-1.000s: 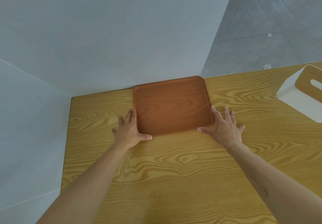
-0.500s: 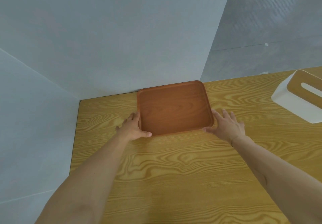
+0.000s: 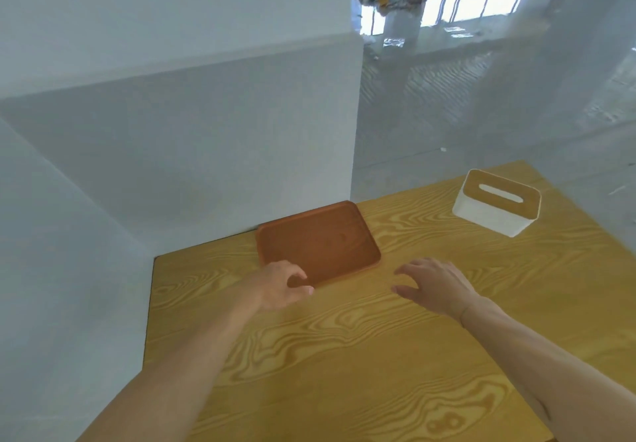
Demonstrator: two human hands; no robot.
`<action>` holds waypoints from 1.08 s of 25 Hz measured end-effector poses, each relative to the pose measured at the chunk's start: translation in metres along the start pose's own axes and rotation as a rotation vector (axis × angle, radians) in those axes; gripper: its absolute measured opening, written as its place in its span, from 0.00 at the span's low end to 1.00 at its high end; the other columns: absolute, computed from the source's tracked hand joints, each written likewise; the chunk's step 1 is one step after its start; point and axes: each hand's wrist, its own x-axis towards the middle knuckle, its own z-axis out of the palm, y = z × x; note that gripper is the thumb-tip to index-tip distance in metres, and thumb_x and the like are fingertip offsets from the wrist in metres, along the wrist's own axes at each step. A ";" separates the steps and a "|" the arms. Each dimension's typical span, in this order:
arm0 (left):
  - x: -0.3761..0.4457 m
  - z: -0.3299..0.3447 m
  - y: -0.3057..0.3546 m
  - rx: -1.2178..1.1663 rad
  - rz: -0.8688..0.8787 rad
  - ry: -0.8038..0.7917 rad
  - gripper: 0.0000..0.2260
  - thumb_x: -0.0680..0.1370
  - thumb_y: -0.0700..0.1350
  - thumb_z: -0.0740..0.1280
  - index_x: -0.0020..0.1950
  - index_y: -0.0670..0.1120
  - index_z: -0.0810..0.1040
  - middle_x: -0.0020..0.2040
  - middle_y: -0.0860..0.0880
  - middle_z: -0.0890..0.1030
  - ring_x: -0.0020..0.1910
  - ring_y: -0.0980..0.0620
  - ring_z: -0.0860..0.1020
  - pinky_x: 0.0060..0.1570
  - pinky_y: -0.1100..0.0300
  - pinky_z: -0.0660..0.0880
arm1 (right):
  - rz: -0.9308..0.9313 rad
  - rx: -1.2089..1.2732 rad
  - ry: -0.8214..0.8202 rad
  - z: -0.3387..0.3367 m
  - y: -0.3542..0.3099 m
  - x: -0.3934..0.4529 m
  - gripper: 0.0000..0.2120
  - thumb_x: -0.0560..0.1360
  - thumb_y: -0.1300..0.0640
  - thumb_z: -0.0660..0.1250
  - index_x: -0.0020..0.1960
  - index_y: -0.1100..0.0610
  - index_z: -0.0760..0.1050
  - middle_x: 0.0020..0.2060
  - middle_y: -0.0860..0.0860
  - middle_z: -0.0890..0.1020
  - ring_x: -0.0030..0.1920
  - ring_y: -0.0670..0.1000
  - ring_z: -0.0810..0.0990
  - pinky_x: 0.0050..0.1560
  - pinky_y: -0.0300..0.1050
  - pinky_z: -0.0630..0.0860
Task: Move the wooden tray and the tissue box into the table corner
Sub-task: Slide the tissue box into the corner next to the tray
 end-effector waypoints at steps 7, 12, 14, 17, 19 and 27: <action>-0.023 0.025 0.088 0.171 0.332 -0.032 0.25 0.78 0.65 0.62 0.69 0.52 0.75 0.72 0.51 0.73 0.69 0.50 0.72 0.68 0.47 0.69 | 0.157 -0.004 0.086 0.008 0.003 -0.127 0.23 0.79 0.34 0.57 0.67 0.43 0.74 0.64 0.42 0.79 0.66 0.49 0.73 0.62 0.51 0.71; -0.022 0.056 0.145 0.374 0.473 -0.038 0.26 0.79 0.65 0.60 0.72 0.52 0.73 0.75 0.48 0.70 0.73 0.47 0.68 0.71 0.49 0.64 | 0.276 -0.002 0.090 0.015 0.024 -0.193 0.23 0.80 0.35 0.56 0.68 0.44 0.74 0.66 0.42 0.78 0.67 0.49 0.73 0.64 0.50 0.68; -0.021 0.071 0.166 0.445 0.498 -0.073 0.26 0.80 0.64 0.60 0.73 0.52 0.72 0.75 0.47 0.70 0.73 0.46 0.68 0.71 0.49 0.62 | 0.321 0.003 0.094 0.020 0.034 -0.212 0.23 0.80 0.35 0.56 0.68 0.44 0.74 0.66 0.42 0.77 0.68 0.49 0.72 0.66 0.50 0.68; -0.017 0.094 0.207 0.548 0.515 -0.127 0.27 0.80 0.65 0.58 0.74 0.53 0.70 0.75 0.49 0.70 0.72 0.45 0.69 0.70 0.48 0.63 | 0.363 0.006 0.073 0.033 0.054 -0.239 0.24 0.80 0.35 0.55 0.69 0.45 0.73 0.66 0.44 0.77 0.69 0.50 0.71 0.66 0.51 0.67; -0.014 0.107 0.234 0.568 0.525 -0.131 0.27 0.79 0.66 0.58 0.73 0.53 0.71 0.75 0.50 0.70 0.71 0.46 0.70 0.68 0.48 0.65 | 0.362 0.003 0.046 0.043 0.069 -0.252 0.24 0.80 0.36 0.55 0.69 0.46 0.73 0.66 0.45 0.77 0.68 0.50 0.71 0.64 0.51 0.67; 0.002 0.144 0.344 0.543 0.457 -0.138 0.26 0.80 0.65 0.58 0.73 0.52 0.72 0.75 0.49 0.70 0.72 0.47 0.69 0.70 0.49 0.64 | 0.341 0.047 0.072 0.053 0.182 -0.303 0.24 0.79 0.36 0.56 0.69 0.46 0.73 0.67 0.47 0.78 0.68 0.52 0.73 0.66 0.54 0.69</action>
